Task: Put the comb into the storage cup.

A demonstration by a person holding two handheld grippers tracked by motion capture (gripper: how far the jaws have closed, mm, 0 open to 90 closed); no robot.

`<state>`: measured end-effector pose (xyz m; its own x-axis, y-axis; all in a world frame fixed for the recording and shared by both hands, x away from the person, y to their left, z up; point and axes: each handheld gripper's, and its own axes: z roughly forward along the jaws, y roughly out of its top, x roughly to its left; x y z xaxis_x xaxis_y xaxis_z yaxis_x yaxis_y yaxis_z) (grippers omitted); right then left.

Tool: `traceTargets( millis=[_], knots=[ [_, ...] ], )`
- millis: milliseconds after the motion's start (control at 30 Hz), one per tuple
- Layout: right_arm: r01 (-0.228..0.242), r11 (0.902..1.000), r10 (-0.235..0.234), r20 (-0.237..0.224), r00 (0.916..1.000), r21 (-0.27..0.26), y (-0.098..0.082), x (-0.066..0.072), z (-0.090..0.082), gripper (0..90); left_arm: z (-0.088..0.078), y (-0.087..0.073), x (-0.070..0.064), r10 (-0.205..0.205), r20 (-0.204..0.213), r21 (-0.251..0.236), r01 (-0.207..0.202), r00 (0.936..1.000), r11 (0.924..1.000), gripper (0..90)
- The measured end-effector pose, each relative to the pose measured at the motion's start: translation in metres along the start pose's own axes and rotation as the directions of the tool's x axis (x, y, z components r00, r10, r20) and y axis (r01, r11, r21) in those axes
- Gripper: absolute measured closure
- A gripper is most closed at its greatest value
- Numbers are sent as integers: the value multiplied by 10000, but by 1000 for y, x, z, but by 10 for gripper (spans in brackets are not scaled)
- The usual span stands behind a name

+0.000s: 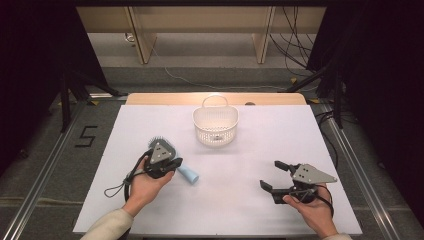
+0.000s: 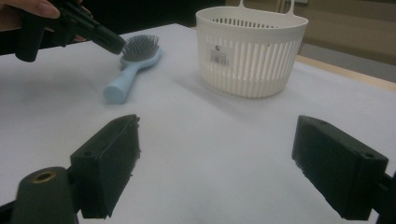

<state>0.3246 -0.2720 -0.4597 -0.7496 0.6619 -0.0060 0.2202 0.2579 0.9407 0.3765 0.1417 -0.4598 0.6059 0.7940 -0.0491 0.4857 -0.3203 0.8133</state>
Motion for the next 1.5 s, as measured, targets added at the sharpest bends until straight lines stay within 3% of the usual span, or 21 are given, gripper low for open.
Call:
traceTargets(
  millis=[100,267,633,867,1500],
  knots=[
    [-2,10000,2,-4,10000,-1,0,0,0,157,13,6,-3,-186,6,467,185,9998,9987,898],
    [1,10000,-1,-34,10000,25,0,0,0,157,36,13,-13,-135,24,1177,132,9999,9930,899],
    [-22,10000,23,-49,10000,88,-1,-1,0,157,61,18,-25,-163,-102,2243,182,9998,9744,899],
    [-28,9999,29,-62,10000,110,-1,-1,-1,157,64,16,-26,-168,10,2747,159,9999,9614,899],
    [-90,9999,91,-92,9999,125,-1,-1,-1,157,52,12,-26,-104,129,3326,55,9999,9430,900]
  ],
)
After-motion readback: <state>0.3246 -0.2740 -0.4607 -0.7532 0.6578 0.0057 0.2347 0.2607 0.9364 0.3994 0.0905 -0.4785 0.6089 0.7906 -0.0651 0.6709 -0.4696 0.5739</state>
